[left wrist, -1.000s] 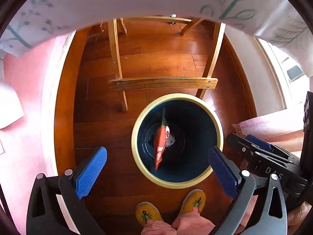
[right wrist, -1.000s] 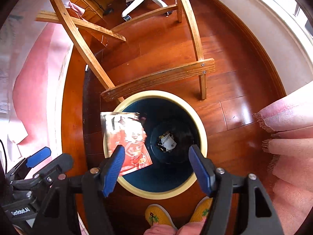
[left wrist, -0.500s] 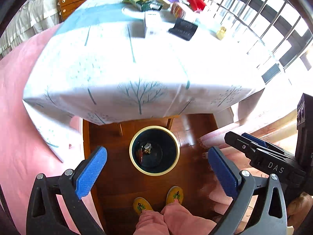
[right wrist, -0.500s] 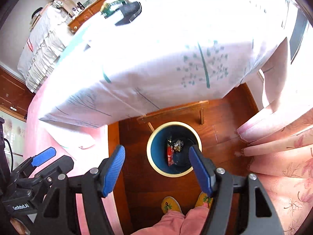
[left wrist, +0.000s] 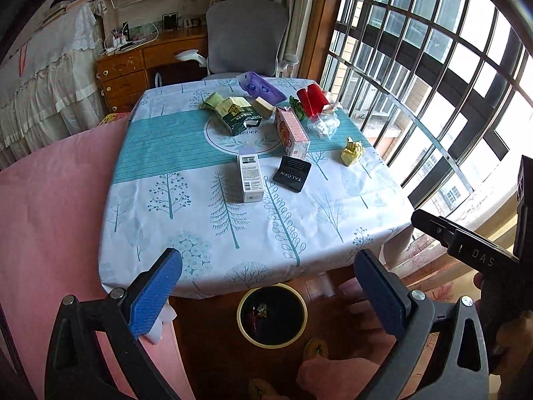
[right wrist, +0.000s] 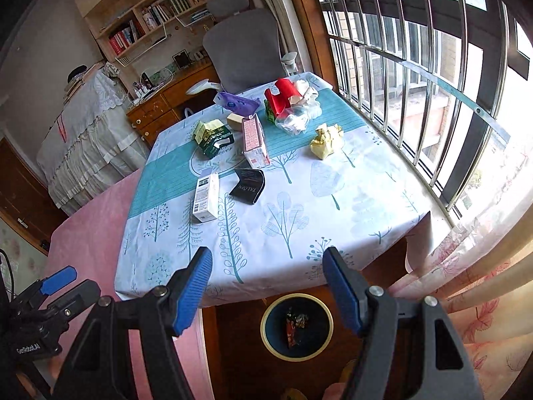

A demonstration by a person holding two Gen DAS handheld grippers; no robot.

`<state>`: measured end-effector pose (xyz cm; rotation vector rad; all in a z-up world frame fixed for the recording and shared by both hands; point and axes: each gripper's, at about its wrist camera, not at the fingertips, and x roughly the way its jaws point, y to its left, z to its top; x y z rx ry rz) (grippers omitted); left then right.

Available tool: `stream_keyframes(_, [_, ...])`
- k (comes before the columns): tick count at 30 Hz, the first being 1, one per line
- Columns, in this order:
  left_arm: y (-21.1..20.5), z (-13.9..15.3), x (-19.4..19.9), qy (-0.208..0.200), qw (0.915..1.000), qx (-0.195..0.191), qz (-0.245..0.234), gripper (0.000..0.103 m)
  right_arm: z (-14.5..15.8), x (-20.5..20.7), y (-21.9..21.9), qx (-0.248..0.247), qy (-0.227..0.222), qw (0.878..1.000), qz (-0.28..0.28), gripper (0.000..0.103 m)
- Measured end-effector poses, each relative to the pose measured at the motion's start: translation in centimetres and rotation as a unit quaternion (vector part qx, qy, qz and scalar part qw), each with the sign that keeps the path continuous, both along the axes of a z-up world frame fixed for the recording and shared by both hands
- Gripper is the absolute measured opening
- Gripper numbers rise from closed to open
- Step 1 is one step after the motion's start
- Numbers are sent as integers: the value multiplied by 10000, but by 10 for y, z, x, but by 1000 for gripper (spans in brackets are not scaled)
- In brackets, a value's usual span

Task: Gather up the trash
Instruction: 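Raise both tools back over the table, then grasp the black TALOPN card with the left gripper while the right grasps yellow paper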

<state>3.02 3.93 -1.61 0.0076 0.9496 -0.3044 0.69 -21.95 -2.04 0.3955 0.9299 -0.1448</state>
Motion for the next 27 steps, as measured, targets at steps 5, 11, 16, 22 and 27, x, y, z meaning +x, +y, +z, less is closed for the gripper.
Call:
stream_keyframes(5, [-25,-1,45,52,9999,-29,86,97,-7,46,-36,-214,157,9993,-279,69])
stream_keyframes(11, [-57,-37,117,578,9969,-253,471,88,-55,126,-89,106,543,9982,-227,67])
stream_keyframes(16, [-88,-78,169,1170,9860,-548,1050,88,-99,189,-118,203,1112,9936,-41,67])
stream_keyframes(22, [-110,-122,217,1849,9621,-844,1817,88,-144,241,-140,242,1735,9842,244,67])
stream_keyframes(27, [-119,-148,242,2177,9459,-794,2271,88,-159,255,-142,166,1786,9819,609,49])
